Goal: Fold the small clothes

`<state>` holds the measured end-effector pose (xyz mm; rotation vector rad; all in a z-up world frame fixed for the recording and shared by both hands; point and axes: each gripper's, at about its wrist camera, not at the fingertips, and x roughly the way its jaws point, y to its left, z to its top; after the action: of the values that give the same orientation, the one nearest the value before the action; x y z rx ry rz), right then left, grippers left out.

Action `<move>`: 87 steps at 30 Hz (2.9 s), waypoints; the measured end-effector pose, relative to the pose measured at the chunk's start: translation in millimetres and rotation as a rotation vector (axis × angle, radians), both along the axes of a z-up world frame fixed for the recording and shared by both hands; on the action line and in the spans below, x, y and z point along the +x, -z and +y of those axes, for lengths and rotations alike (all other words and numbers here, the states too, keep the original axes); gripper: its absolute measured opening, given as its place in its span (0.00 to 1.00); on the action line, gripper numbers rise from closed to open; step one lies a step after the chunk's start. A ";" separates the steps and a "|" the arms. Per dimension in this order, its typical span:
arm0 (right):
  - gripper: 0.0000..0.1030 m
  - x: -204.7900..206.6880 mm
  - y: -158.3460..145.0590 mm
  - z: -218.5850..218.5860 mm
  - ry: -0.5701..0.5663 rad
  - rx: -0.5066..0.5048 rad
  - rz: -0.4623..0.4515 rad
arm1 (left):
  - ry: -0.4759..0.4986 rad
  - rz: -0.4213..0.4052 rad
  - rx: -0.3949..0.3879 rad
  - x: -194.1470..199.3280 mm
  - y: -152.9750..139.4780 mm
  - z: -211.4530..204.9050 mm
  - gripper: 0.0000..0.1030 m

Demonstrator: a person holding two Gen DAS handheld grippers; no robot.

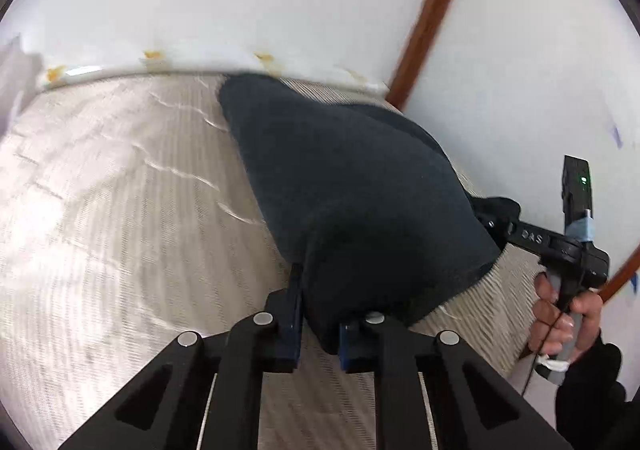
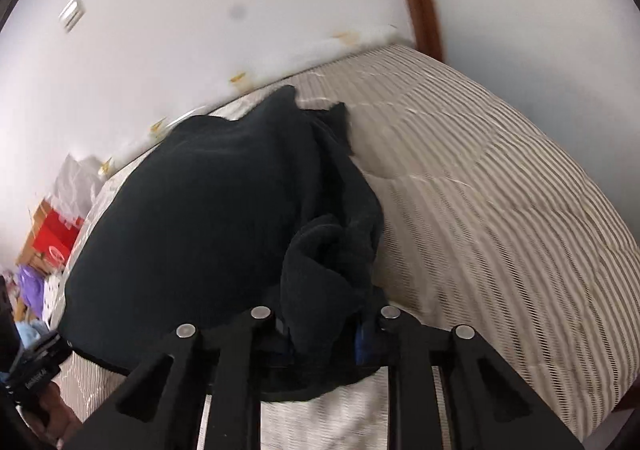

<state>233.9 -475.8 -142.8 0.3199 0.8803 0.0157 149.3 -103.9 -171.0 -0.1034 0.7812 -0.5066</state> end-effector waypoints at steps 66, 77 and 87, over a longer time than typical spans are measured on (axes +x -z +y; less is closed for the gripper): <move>0.36 181.7 -32.5 158.3 -0.382 -0.145 0.043 | -0.191 -0.061 0.035 91.1 -29.7 147.0 0.56; 0.08 229.2 -2.4 192.7 -0.439 -0.134 0.080 | -0.183 0.023 0.012 152.1 -1.1 141.3 0.56; 0.05 223.2 5.3 145.7 -0.338 -0.111 0.061 | -0.091 0.035 0.014 155.4 -0.2 119.4 0.56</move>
<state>457.2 -330.1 -148.1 0.0658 0.9841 0.2702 304.7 15.5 -170.8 -0.1348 0.8101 -0.4142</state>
